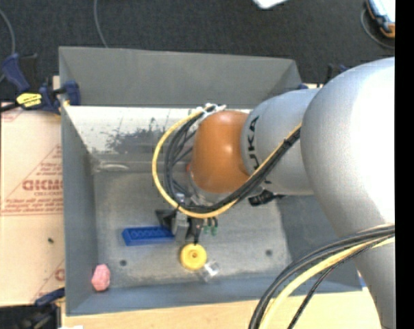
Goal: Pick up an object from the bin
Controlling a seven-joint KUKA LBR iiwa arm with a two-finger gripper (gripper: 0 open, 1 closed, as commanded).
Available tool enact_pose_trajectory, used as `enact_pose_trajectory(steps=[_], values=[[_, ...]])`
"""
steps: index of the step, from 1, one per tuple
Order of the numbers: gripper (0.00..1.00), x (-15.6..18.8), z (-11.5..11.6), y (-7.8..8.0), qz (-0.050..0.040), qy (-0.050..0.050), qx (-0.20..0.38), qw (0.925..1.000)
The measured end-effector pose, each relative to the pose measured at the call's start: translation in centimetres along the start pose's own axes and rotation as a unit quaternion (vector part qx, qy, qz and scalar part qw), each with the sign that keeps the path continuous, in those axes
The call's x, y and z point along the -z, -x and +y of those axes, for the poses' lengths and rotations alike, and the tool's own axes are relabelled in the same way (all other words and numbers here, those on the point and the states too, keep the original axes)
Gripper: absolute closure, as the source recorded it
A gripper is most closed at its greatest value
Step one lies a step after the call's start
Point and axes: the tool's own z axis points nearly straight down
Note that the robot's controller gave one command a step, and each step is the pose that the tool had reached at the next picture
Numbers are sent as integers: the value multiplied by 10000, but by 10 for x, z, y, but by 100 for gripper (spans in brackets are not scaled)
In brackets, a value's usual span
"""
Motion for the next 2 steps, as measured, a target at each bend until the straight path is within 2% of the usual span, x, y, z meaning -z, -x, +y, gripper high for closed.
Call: enact_pose_trajectory(steps=[2], values=[[100,2,0,-1,4,-1,-3,10000]])
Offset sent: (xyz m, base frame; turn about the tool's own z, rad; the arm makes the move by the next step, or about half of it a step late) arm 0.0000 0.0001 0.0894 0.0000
